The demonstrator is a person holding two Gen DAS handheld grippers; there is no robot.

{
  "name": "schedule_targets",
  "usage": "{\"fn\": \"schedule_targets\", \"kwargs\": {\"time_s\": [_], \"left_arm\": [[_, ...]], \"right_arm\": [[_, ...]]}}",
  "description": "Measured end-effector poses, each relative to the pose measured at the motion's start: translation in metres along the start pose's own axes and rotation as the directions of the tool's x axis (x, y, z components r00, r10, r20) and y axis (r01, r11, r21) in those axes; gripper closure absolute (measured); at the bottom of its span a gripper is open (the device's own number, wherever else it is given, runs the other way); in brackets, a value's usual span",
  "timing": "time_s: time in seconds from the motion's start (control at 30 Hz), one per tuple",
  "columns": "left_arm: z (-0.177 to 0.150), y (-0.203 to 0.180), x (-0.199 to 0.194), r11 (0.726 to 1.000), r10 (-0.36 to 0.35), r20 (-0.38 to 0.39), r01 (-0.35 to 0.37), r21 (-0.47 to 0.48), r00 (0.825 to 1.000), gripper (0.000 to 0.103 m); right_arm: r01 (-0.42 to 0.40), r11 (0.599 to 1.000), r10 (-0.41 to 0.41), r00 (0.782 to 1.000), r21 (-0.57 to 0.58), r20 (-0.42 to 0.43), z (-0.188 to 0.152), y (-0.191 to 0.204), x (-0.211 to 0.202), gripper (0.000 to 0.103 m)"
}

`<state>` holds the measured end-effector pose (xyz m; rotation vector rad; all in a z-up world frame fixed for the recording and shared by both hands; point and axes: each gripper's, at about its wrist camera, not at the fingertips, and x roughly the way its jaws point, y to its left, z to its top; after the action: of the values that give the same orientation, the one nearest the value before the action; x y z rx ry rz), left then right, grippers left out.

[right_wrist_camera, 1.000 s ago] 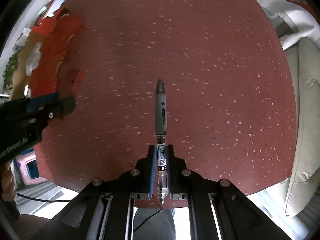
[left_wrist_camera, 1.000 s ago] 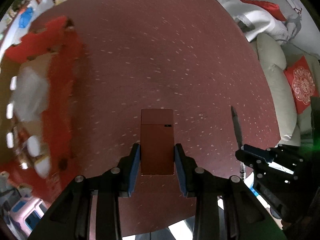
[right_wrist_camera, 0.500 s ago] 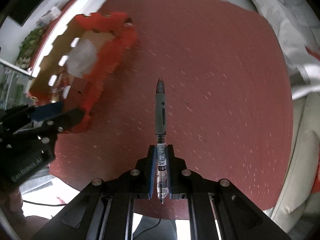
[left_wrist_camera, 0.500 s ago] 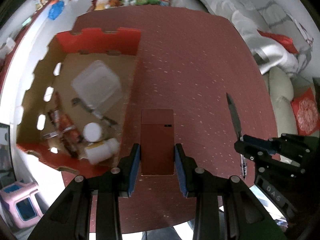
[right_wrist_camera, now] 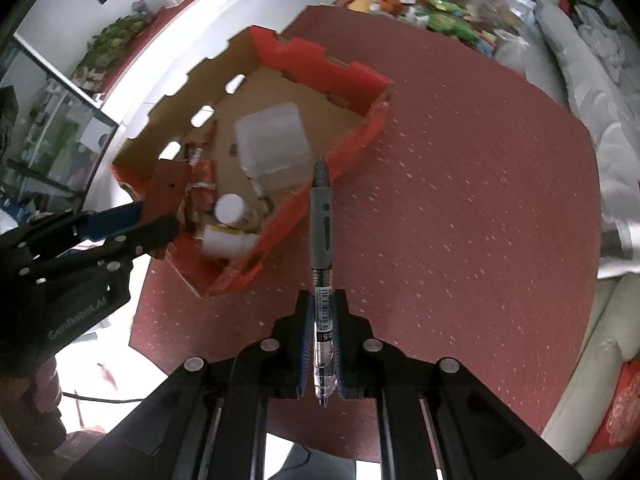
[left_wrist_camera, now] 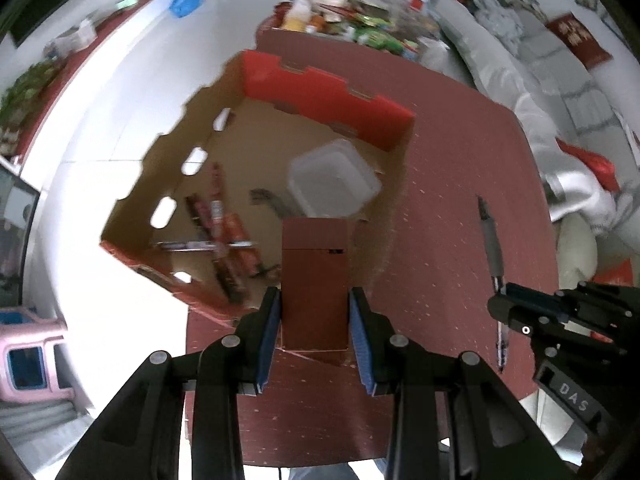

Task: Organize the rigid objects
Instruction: 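Carry the red card and grey pen over the cardboard box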

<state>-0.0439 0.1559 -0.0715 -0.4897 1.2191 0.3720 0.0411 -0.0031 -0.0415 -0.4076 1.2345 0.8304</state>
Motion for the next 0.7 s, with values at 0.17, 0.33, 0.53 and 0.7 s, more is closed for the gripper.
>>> {"fn": "schedule_targets", "kwargs": {"time_s": [0.17,0.33,0.53,0.7], "left_arm": [[0.000,0.031,-0.006,0.998,0.013,0.018,-0.012,-0.061,1.000,0.066],[0.000,0.049,-0.012,0.997,0.012,0.030,-0.009,-0.076,0.999,0.066],[0.000,0.060,-0.017,0.999,0.018,0.037,-0.016,-0.040,0.999,0.066],[-0.012,0.068,-0.040,0.998,0.020,0.088,-0.015,-0.057,0.996,0.066]], "right_arm": [[-0.028,0.999,0.029,1.000,-0.018,0.010,0.015,0.016,-0.005,0.092],[-0.074,0.997,0.074,0.997,0.023,0.014,0.027,0.024,-0.008,0.092],[-0.093,0.993,0.091,0.995,0.072,0.032,0.027,0.034,-0.011,0.092],[-0.133,0.986,0.127,0.990,0.099,0.060,0.017,0.042,-0.018,0.092]]}}
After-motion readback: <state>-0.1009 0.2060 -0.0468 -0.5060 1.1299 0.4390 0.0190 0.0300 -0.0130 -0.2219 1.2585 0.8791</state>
